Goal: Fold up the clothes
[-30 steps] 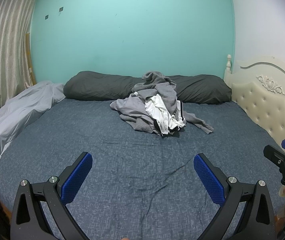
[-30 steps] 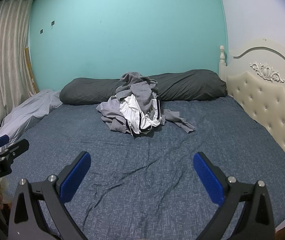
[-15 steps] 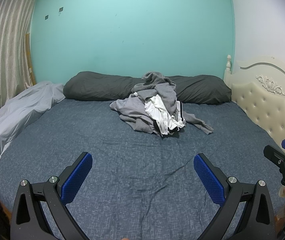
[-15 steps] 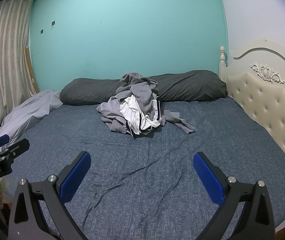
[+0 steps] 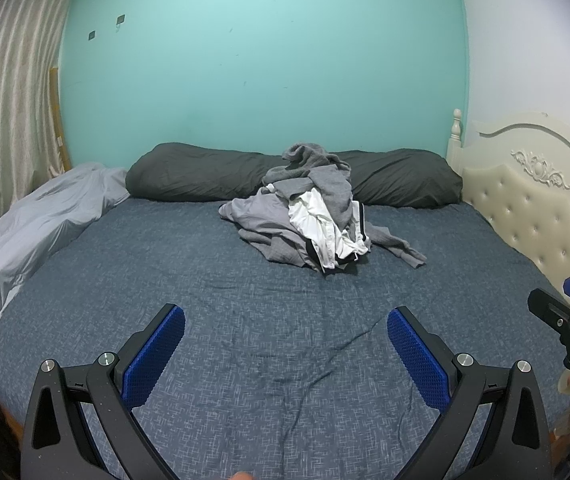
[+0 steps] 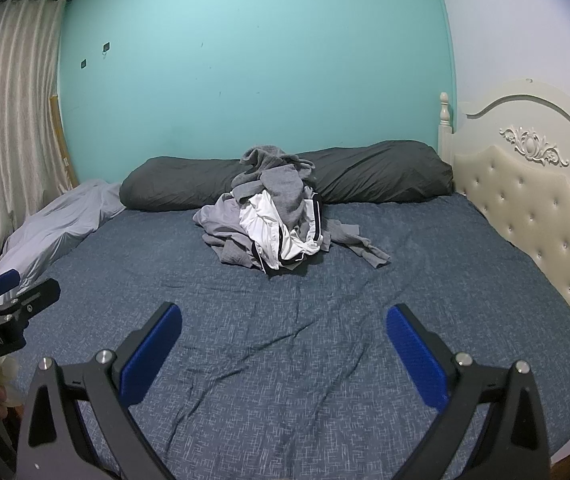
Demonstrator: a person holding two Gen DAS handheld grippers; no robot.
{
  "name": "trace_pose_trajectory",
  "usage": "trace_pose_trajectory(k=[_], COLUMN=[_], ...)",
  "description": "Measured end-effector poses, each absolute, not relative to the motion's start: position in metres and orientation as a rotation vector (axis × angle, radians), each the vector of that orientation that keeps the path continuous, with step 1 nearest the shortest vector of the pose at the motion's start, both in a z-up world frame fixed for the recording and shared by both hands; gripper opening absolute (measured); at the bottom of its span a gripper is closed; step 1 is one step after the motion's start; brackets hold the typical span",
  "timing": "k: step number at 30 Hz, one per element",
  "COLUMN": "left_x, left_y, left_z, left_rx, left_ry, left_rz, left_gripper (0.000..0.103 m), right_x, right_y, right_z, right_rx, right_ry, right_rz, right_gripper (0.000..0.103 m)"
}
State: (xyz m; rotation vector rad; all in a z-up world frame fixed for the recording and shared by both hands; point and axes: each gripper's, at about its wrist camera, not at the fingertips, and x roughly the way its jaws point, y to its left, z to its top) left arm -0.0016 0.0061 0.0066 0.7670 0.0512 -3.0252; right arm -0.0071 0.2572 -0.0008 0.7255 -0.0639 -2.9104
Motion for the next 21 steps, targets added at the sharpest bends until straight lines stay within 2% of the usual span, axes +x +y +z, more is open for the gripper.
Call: trace_pose_trajectory(k=[21], left_x=[-0.021], left_y=[0.000], left_z=[-0.002], left_rx=[0.799], left_ry=[0.068], left_rz=[-3.013], left_gripper=[0.103], right_x=[-0.023], right_y=[0.258], right_z=[-0.009], right_rx=[0.751], right_ry=[-0.062], right_rz=[-2.910], right_gripper=[0.103])
